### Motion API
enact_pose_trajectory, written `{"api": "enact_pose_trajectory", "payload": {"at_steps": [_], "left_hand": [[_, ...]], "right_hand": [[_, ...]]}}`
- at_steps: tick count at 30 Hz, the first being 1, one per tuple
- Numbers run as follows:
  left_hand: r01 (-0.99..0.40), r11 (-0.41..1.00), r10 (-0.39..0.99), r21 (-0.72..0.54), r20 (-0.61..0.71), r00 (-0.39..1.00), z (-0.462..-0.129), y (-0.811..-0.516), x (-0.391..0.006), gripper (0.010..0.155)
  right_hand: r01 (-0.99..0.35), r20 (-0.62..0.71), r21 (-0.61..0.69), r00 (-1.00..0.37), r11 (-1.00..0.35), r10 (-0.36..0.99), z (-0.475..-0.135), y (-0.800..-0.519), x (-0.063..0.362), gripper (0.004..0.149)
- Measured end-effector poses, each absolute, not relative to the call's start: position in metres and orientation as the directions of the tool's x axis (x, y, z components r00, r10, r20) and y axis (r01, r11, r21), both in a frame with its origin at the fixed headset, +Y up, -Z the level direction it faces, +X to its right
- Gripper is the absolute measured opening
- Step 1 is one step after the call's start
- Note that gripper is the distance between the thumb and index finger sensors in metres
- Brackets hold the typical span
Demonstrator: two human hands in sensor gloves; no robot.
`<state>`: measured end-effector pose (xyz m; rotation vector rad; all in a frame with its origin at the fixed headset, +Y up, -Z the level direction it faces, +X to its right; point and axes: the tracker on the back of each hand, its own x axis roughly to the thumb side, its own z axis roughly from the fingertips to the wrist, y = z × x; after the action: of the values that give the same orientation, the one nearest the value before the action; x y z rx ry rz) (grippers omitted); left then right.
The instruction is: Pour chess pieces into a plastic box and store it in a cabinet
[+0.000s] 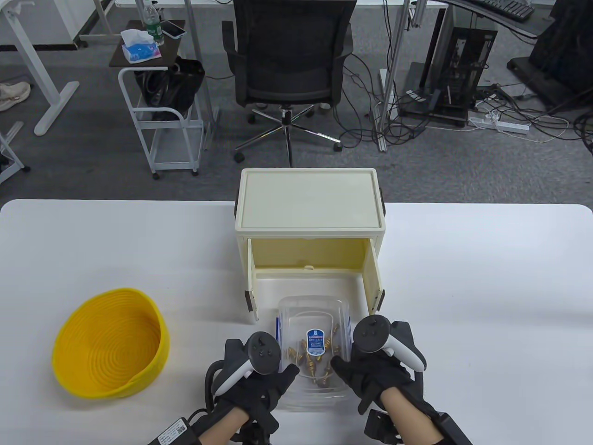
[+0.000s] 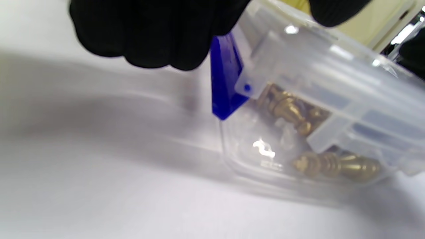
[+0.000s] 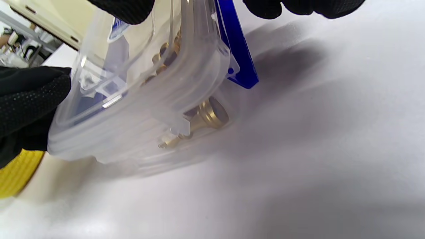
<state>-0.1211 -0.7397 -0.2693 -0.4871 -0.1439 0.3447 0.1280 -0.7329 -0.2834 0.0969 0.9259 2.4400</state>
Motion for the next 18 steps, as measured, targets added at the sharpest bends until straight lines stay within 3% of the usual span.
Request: {"api": "enact_pose_trajectory", "payload": {"at_steps": [2,4,5,8,12,18], "left_hand": [[-0.305,0.851,0.366,-0.427,0.067,0.928,-0.269,-0.735,-0.123,0.077],[-0.336,0.899,0.379,-0.280,0.113,0.918,-0.267,-0.729,-0.124,0.075],[-0.344,0.922,0.371,-0.180,0.149,0.916,-0.265,-0.725,-0.123,0.074],[-0.325,0.944,0.323,-0.049,0.327,0.888,-0.262,-0.720,-0.120,0.070],[-0.262,0.963,0.255,-0.059,0.511,0.821,-0.260,-0.722,-0.113,0.064],[-0.111,0.991,0.132,-0.072,0.543,0.829,-0.261,-0.733,-0.108,0.056]], "right_hand": [[-0.491,-0.138,0.609,-0.839,-0.622,0.527,-0.285,-0.732,0.134,0.080],[-0.541,-0.168,0.576,-0.812,-0.613,0.559,-0.288,-0.733,0.142,0.080],[-0.573,-0.192,0.558,-0.793,-0.600,0.578,-0.290,-0.734,0.147,0.080],[-0.662,-0.261,0.507,-0.728,-0.552,0.634,-0.293,-0.741,0.160,0.080],[-0.778,-0.350,0.451,-0.605,-0.438,0.715,-0.297,-0.753,0.176,0.080],[-0.831,-0.416,0.447,-0.521,-0.331,0.745,-0.297,-0.763,0.183,0.083]]}}
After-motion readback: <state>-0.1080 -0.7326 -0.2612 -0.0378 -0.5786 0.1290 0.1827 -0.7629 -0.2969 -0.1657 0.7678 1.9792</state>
